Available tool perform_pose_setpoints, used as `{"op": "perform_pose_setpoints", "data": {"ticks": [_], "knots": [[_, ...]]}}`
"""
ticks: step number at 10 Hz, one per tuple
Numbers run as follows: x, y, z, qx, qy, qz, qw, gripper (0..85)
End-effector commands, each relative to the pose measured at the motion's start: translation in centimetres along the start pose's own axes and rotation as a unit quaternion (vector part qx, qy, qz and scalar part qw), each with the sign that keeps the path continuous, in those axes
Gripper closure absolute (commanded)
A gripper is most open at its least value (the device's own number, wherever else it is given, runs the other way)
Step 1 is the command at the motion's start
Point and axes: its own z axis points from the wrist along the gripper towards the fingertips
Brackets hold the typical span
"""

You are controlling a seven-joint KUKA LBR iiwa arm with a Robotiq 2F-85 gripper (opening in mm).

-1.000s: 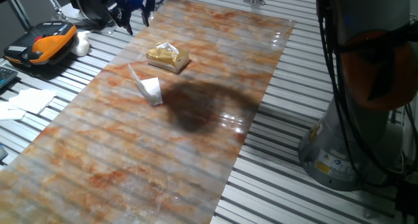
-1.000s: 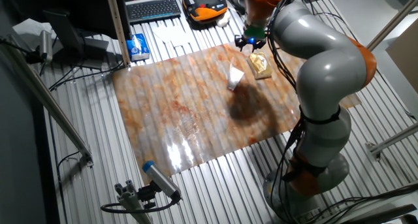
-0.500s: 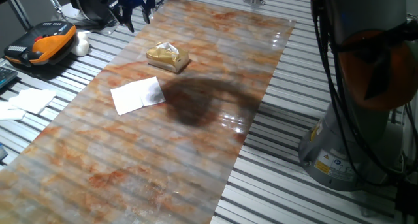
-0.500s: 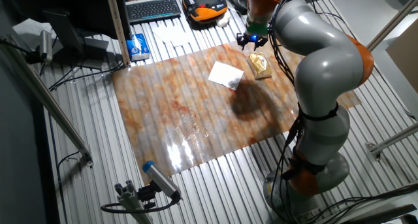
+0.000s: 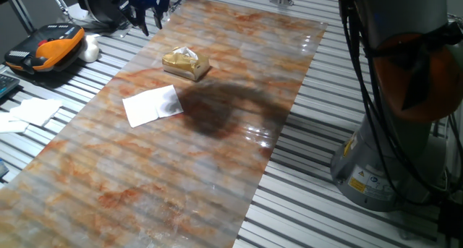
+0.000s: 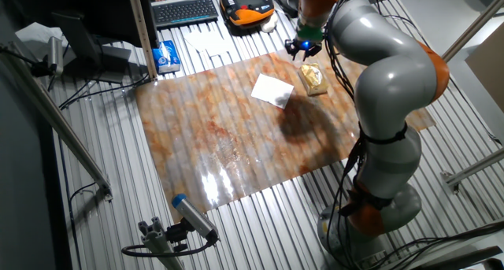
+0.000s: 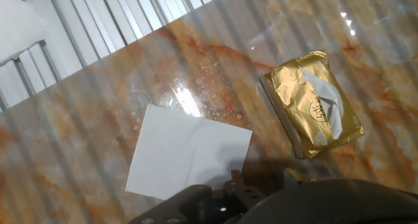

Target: Pull out a napkin

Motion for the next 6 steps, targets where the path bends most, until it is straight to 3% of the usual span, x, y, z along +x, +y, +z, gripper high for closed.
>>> {"op": "perform_pose_setpoints", "data": {"ticks": [1, 6], "knots": [[0.03, -0.10, -0.05, 0.000, 0.000, 0.001, 1.0000, 51.0], [-0.08, -0.45, 0.15, -0.001, -0.002, -0.006, 1.0000, 51.0]]}}
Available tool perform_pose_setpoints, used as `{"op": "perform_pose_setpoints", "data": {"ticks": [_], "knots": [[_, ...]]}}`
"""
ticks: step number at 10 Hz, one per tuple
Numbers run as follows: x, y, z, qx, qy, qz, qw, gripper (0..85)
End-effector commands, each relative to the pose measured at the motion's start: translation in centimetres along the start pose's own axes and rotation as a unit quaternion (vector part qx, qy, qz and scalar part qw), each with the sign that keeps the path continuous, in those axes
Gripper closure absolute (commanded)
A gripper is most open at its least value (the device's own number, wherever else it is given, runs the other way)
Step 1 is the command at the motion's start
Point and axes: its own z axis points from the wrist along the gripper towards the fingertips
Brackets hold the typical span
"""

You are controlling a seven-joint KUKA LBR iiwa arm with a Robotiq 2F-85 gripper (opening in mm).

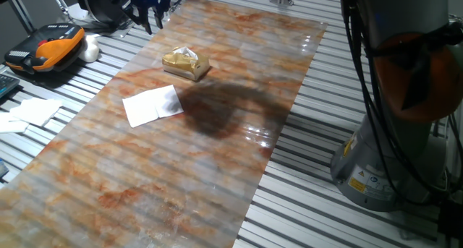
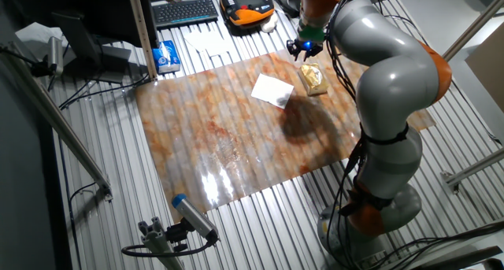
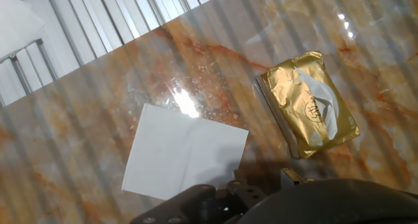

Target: Pull out a napkin

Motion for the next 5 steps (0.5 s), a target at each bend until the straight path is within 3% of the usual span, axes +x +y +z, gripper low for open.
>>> {"op": "perform_pose_setpoints", "data": {"ticks": [1, 5], "knots": [[-0.06, -0.08, -0.02, 0.003, -0.003, -0.001, 1.0000, 51.0], [-0.14, -0.39, -0.03, 0.005, -0.005, -0.003, 1.0000, 51.0]]}}
